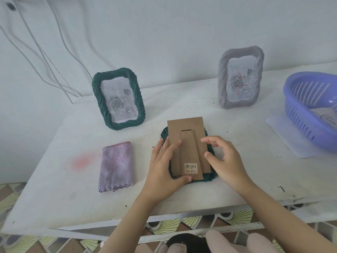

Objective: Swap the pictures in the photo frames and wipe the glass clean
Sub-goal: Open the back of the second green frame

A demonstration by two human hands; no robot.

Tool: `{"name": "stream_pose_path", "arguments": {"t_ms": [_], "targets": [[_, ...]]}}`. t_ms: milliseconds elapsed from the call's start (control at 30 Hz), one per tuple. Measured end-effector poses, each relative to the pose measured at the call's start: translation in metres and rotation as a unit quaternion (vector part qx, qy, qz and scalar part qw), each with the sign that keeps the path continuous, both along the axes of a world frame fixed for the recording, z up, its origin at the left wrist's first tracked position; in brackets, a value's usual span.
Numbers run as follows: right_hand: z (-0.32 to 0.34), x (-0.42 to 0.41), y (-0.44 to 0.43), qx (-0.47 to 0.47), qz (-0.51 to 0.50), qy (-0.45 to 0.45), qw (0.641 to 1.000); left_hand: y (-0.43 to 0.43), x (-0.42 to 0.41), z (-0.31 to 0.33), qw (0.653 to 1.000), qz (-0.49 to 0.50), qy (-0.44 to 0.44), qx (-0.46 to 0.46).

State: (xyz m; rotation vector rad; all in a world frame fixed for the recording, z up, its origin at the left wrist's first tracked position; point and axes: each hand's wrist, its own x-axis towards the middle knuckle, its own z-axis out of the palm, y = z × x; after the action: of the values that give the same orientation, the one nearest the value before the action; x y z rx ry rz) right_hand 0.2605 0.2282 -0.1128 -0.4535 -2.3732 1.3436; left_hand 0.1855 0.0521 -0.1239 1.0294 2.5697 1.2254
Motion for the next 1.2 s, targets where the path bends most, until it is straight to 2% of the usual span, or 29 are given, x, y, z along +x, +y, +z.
{"name": "stream_pose_path", "arguments": {"t_ms": [100, 200, 300, 433, 500, 567, 700, 767, 900, 1200], "targets": [[0.0, 0.0, 0.004, -0.052, 0.012, -0.008, 0.999, 0.002, -0.001, 0.005, 1.0, 0.008, 0.022, 0.018], [0.0, -0.001, 0.006, -0.066, 0.022, -0.004, 0.998, 0.003, -0.005, 0.013, 0.999, 0.026, -0.014, 0.041], [0.003, -0.001, 0.007, -0.067, 0.034, 0.004, 0.997, 0.005, -0.011, 0.023, 0.99, 0.018, -0.102, 0.094], [0.002, -0.002, 0.009, -0.083, 0.028, 0.017, 0.996, 0.007, -0.018, 0.031, 0.945, -0.006, -0.262, 0.196], [-0.001, -0.003, 0.012, -0.081, 0.011, 0.032, 0.996, 0.007, -0.023, 0.034, 0.929, 0.0, -0.293, 0.225], [-0.004, -0.005, 0.015, -0.037, -0.005, 0.041, 0.998, 0.008, -0.032, 0.039, 0.918, 0.008, -0.309, 0.249], [-0.013, -0.007, 0.025, 0.095, -0.008, 0.03, 0.995, 0.013, -0.061, 0.056, 0.923, 0.024, -0.29, 0.251], [-0.018, -0.008, 0.027, 0.128, -0.01, 0.018, 0.992, 0.019, -0.082, 0.061, 0.931, 0.039, -0.273, 0.239], [-0.018, -0.01, 0.025, 0.125, -0.029, 0.007, 0.992, 0.04, -0.122, 0.063, 0.944, 0.093, -0.247, 0.199], [-0.021, -0.01, 0.025, 0.127, -0.034, -0.007, 0.991, 0.084, -0.168, 0.039, 0.948, 0.182, -0.24, 0.104]]}}
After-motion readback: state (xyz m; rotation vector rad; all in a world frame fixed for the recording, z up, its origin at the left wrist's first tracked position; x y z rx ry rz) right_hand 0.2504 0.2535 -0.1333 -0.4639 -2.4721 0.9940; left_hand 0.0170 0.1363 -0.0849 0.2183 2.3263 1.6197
